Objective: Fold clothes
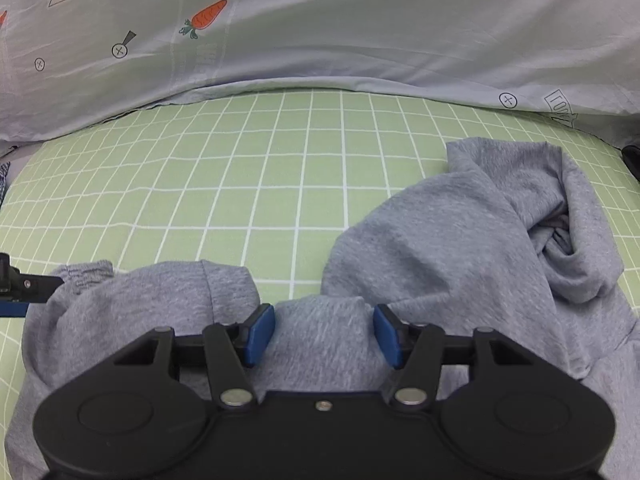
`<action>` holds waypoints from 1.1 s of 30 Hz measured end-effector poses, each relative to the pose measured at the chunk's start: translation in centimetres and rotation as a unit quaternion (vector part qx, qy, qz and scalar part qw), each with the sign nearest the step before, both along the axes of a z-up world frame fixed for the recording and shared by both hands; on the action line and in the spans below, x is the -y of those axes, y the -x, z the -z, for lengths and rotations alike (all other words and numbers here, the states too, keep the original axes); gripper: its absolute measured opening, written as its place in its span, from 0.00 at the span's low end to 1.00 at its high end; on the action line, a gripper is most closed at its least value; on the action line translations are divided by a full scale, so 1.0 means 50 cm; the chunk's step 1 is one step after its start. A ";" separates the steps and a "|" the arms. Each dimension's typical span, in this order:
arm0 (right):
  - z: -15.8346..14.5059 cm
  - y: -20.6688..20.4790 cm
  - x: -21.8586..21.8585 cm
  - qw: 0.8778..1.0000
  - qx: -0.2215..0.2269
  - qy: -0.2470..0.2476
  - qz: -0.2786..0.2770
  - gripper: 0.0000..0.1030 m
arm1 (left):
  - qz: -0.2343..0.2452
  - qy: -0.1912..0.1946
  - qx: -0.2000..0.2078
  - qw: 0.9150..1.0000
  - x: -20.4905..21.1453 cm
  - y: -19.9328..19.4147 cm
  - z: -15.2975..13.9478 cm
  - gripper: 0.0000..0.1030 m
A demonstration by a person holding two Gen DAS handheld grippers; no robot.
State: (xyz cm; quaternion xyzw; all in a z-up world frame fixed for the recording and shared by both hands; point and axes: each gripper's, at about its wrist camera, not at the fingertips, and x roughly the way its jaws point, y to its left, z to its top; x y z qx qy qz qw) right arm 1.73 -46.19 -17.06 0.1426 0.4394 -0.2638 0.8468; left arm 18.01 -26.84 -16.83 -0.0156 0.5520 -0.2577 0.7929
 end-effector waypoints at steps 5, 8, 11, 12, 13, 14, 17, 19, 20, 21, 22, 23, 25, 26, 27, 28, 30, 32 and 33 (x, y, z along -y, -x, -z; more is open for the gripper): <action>0.010 0.048 -0.003 1.000 0.010 -0.023 -0.019 0.26 | -0.021 0.066 -0.040 0.997 -0.036 0.001 0.026 0.07; -0.006 0.044 -0.013 0.999 0.024 -0.010 -0.042 0.10 | -0.050 0.078 -0.022 0.995 -0.063 0.007 0.011 0.05; -0.050 0.029 -0.025 0.996 0.064 0.015 -0.062 0.09 | -0.083 0.074 0.027 0.993 -0.107 0.012 -0.039 0.04; -0.065 0.024 -0.029 0.994 0.078 0.024 -0.068 0.09 | -0.098 0.076 0.045 0.991 -0.128 0.011 -0.062 0.04; -0.084 0.018 -0.036 0.992 0.096 0.032 -0.076 0.09 | -0.115 0.083 0.062 0.988 -0.154 0.010 -0.087 0.04; -0.107 0.013 -0.047 0.988 0.118 0.040 -0.086 0.09 | -0.133 0.095 0.080 0.983 -0.183 0.012 -0.114 0.04; -0.172 -0.003 -0.086 0.972 0.188 0.055 -0.131 0.09 | -0.194 0.108 0.136 0.965 -0.271 0.025 -0.189 0.04; -0.191 -0.015 -0.118 0.961 0.213 0.057 -0.169 0.15 | -0.232 0.090 0.162 0.955 -0.313 0.038 -0.209 0.05; -0.189 -0.025 -0.133 0.958 0.210 0.057 -0.186 0.36 | -0.250 0.064 0.163 0.952 -0.328 0.039 -0.202 0.05; -0.178 -0.034 -0.144 0.960 0.194 0.058 -0.191 0.48 | -0.269 0.032 0.158 0.950 -0.342 0.037 -0.187 0.05; -0.162 -0.044 -0.156 0.964 0.174 0.062 -0.191 0.58 | -0.284 0.009 0.145 0.948 -0.358 0.034 -0.167 0.05; -0.146 -0.049 -0.162 0.968 0.155 0.060 -0.189 0.54 | -0.296 -0.005 0.124 0.947 -0.375 0.032 -0.142 0.05; -0.113 -0.038 -0.154 0.977 0.121 0.040 -0.171 0.51 | -0.315 -0.029 0.087 0.945 -0.411 0.033 -0.094 0.05; -0.097 -0.027 -0.144 0.981 0.107 0.032 -0.157 0.51 | -0.319 -0.034 0.077 0.944 -0.426 0.039 -0.079 0.05; -0.083 -0.012 -0.131 0.985 0.095 0.024 -0.141 0.51 | -0.323 -0.038 0.071 0.943 -0.434 0.046 -0.068 0.05; -0.068 0.007 -0.114 0.989 0.082 0.020 -0.120 0.51 | -0.326 -0.039 0.066 0.942 -0.441 0.052 -0.059 0.07; -0.036 0.051 -0.075 0.996 0.055 0.016 -0.072 0.52 | -0.327 -0.037 0.060 0.942 -0.451 0.063 -0.047 0.12; -0.005 0.102 -0.028 0.999 0.031 0.010 -0.017 0.52 | -0.326 -0.041 0.052 0.943 -0.450 0.064 -0.035 0.15; 0.003 0.126 -0.007 1.000 0.022 0.011 0.008 0.52 | -0.325 -0.043 0.048 0.944 -0.447 0.062 -0.028 0.18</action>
